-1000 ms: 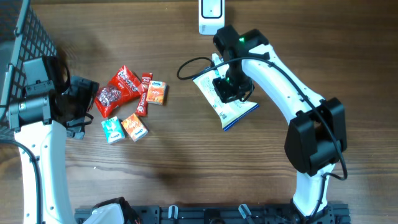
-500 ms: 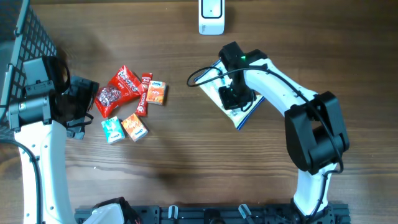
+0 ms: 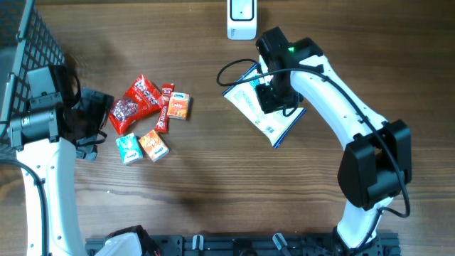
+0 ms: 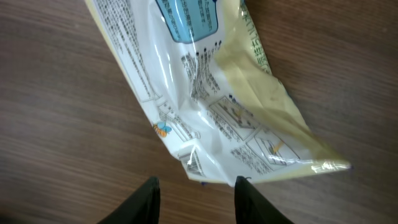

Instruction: Scan the item barcode

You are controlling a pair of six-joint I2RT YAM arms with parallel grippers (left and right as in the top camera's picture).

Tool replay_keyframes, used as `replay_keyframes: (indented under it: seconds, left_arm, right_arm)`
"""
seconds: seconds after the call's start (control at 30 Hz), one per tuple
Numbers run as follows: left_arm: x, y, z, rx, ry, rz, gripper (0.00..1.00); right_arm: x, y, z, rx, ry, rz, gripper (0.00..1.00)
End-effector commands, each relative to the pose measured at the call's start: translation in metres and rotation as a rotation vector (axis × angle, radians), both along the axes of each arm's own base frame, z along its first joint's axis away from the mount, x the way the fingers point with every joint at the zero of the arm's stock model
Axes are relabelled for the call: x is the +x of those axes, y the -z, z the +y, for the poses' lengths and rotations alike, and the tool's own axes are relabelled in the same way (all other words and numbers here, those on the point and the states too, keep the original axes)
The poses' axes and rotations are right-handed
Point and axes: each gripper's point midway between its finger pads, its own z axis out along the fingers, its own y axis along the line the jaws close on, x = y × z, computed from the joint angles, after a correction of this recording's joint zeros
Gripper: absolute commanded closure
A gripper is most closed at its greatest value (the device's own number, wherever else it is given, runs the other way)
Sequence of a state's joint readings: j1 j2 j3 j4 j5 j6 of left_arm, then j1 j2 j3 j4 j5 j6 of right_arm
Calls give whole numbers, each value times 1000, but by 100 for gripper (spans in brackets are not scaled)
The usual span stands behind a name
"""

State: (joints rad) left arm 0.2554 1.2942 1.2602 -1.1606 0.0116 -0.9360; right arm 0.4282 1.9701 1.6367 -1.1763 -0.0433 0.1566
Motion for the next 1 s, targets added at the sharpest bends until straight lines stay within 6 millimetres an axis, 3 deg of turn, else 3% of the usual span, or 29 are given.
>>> replay_keyframes:
  seconds: [0.0,0.2,0.3,0.47,0.53,0.6,0.63,0.77,0.87,0.97]
  left_arm:
    - [-1,0,4,16,2,6,0]
    - [-1,0,4,16,2,6,0]
    - [-1,0,4,16,2,6,0]
    - [0,0,4,17,2,3,0]
    - [0,0,4,17,2,2,0]
    - [0,0,4,17,2,2,0]
    - [0,0,4,17,2,2,0]
    - [0,0,4,17,2,3,0]
    - [0,0,4,17,2,3,0]
    - [0,0,4,17,2,3,0]
  right_arm:
    - [-15,30,-11,-41,5,50,59]
    - [-27,80,-19,-58,6,78,53]
    - [-29,87,-18,-32,26,94,53]
    - [-24,56,-3,83,27,103,47]
    - [-17,32,-2,98,13,73,43]
    - [-6,5,-3,110,11,24,13]
    - [1,-9,-3,123,2,-9,3]
    - [32,-51,-9,166,-17,-161,0]
    - [50,-52,-15,169,-97,-236,0]
    - [58,-29,-23,155,-138,-241,0]
